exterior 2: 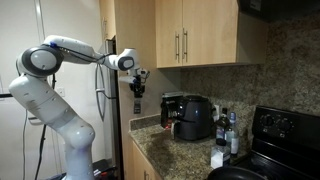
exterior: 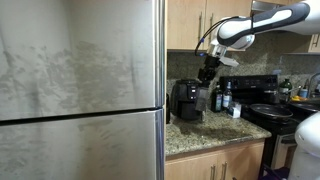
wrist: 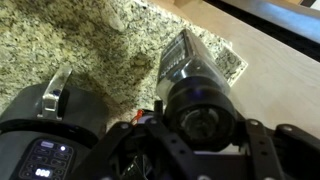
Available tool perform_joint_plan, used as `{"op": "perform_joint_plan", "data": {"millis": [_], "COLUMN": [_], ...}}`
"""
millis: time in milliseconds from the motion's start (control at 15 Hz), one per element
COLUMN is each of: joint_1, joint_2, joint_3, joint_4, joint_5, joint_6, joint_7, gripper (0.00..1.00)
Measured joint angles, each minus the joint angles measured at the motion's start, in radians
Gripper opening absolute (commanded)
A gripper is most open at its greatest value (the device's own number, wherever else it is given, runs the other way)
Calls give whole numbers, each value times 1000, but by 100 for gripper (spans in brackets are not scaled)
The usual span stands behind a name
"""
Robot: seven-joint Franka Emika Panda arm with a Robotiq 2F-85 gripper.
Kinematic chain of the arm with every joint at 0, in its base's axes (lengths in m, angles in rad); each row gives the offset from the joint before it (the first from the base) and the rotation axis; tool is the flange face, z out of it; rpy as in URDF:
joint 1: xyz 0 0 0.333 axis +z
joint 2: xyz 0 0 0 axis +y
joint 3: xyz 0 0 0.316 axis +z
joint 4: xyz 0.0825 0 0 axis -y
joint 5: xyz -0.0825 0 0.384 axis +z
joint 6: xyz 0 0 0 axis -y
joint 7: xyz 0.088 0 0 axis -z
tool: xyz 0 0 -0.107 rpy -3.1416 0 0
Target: Move the glass jar to the left
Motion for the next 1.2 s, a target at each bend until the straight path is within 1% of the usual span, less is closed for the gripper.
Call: {"op": "perform_joint_plan", "data": {"millis": [67,133,200,333,533,667,800,867,1000,1067,1200], "joint_1": [2,1,0,0,7,16,22,22,23,22,23], "joint_2": [13,23,30,39,88,145,211,245,297,313,321], "joint_3": [11,11,7,10,53,90,119,129,138,138,138], "joint_4": [10,16,19,14,2,2,5,8,15,21,26], "joint_5": [0,0,-1,-48,-102,-112,-116,-119,-127,-130,-130], "joint_6": [8,11,12,2,0,44,127,176,238,245,246], "joint_7": [7,7,6,9,25,58,106,134,179,187,190], "gripper": [51,26,26,26,26,26,26,51,51,26,26]}}
